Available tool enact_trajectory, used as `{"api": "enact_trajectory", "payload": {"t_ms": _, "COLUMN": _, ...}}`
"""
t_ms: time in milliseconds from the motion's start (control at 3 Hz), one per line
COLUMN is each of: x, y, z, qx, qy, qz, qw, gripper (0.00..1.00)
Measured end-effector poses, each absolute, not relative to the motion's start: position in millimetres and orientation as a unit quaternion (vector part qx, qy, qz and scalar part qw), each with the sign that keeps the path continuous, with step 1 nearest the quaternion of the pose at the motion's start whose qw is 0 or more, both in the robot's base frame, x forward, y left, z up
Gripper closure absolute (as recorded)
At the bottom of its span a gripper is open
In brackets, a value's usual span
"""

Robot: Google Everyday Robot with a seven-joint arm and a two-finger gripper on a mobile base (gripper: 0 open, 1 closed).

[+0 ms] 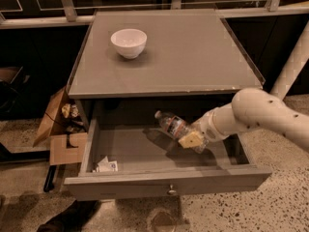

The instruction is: Pick water bottle from top drawer and place on counter

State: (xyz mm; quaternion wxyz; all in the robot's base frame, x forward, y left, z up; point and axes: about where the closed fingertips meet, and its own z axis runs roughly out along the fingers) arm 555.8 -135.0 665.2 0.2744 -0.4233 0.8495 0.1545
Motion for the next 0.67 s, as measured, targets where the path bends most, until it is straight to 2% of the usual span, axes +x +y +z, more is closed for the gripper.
{"api": "enact_trajectory", "payload": {"t_ms": 667, "x": 589, "y": -138, "z": 740, "qx": -0.539, "qy": 0.776, "qz": 0.152, "qw": 0.291, "gripper": 1.0}}
